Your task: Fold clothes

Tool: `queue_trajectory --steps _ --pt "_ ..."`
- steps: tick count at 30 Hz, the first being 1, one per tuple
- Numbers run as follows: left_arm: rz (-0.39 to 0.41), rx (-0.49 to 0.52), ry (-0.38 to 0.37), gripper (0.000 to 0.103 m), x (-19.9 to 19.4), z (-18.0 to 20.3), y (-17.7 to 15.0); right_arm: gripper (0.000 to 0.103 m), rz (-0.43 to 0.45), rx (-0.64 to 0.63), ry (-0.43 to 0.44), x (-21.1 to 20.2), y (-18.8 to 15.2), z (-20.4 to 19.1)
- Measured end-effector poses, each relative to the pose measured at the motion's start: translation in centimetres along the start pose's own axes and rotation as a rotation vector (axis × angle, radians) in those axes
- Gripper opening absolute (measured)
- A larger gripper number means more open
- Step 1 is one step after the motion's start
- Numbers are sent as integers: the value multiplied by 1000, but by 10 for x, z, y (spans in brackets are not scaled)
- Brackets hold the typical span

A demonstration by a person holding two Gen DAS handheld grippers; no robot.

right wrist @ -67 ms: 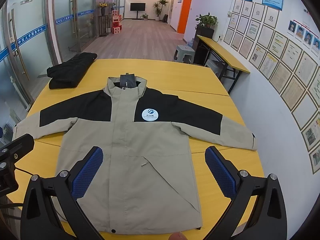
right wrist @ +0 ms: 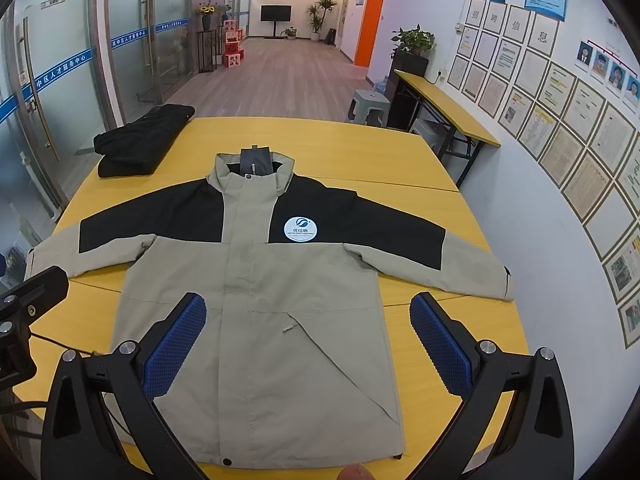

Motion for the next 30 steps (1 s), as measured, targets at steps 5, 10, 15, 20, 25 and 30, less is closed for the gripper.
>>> queue_trajectory --steps 5,10,15,20,25,30 --pt "58 4 -12 103 -5 5 -7 103 -9 5 -3 1 -1 -2" --pt "29 -11 -3 103 -2 -9 0 103 -13 3 -3 2 -2 -2" --pt "20 -8 -1 103 2 -16 -2 103 -4 -18 -34 6 -2 -12" --pt "4 -15 -11 103 12 -24 -7 103 -10 -22 -54 7 -2 -17" --pt "-21 -14 -20 103 20 -32 -12 103 -25 -39 -63 3 -6 -24" --pt "-5 -16 -9 103 17 -44 -9 103 -33 -42 -61 2 -6 -31"
Point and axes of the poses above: each gripper's, at about its wrist camera, not at the fingertips, and x roughly the way its jaws point, z to its right, y to its top, the point moved 6 cm from there along x, roughly the way its jaws point, and after that the axes turned 12 degrees about -y, right-handed, at the moved point
